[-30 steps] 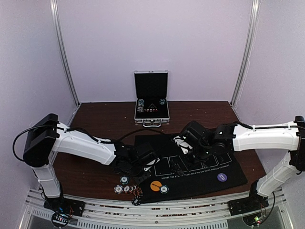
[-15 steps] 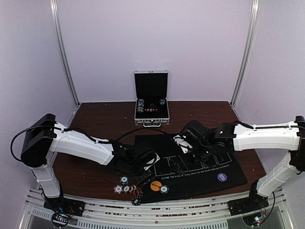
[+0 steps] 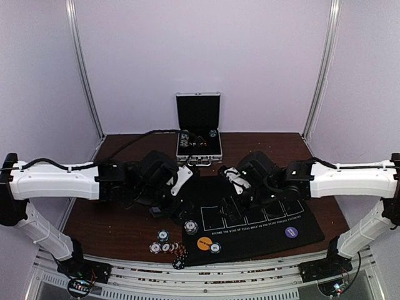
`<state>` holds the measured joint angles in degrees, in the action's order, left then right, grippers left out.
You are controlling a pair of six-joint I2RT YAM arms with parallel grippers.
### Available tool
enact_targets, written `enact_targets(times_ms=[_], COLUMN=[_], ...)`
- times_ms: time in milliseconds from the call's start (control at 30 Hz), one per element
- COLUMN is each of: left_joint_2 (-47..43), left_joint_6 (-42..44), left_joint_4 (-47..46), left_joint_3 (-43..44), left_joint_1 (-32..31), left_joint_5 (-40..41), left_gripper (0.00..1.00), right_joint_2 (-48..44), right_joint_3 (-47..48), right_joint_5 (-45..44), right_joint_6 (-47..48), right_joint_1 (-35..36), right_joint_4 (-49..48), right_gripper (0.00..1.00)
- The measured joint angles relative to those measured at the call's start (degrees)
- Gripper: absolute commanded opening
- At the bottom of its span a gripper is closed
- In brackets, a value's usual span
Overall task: Distribute texas hold em gaming equipment
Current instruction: Place the poker chips pile at the big blind area, then pick up the pile of poker chips from the center of the board.
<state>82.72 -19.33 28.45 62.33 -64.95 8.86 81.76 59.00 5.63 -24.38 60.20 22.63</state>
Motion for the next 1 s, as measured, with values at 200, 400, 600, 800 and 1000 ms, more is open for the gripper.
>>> enact_targets(times_ms=[200, 400, 600, 800, 1000], left_joint_2=[-9.99, -12.13, -12.13, -12.13, -11.37], left_joint_6=[-6.99, -11.50, -13.60, -14.23, -14.25], left_joint_4=[3.45, 6.80, 8.04, 5.90, 5.66], left_joint_3=[-6.51, -13.62, -15.82, -17.90, -20.70], left_joint_1=[11.52, 12.96, 12.87, 12.87, 11.21], left_joint_5=[0.24, 0.11, 0.00, -1.84, -2.43], left_gripper=[0.94, 0.92, 0.91, 0.85, 0.86], right_joint_2=[14.08, 20.04, 20.55, 20.81, 20.72], right_joint_3=[1.88, 2.73, 2.56, 2.23, 1.68], right_joint_5=[2.84, 4.98, 6.56, 7.80, 9.09], right_joint_6=[-1.86, -2.40, -2.91, -2.69, -2.51], right_joint_1=[4.17, 5.57, 5.70, 6.05, 6.05], right_joint_4=[-1.38, -1.92, -2.47, -1.64, 0.00], right_gripper=[0.46, 0.35, 0.27, 0.19, 0.23])
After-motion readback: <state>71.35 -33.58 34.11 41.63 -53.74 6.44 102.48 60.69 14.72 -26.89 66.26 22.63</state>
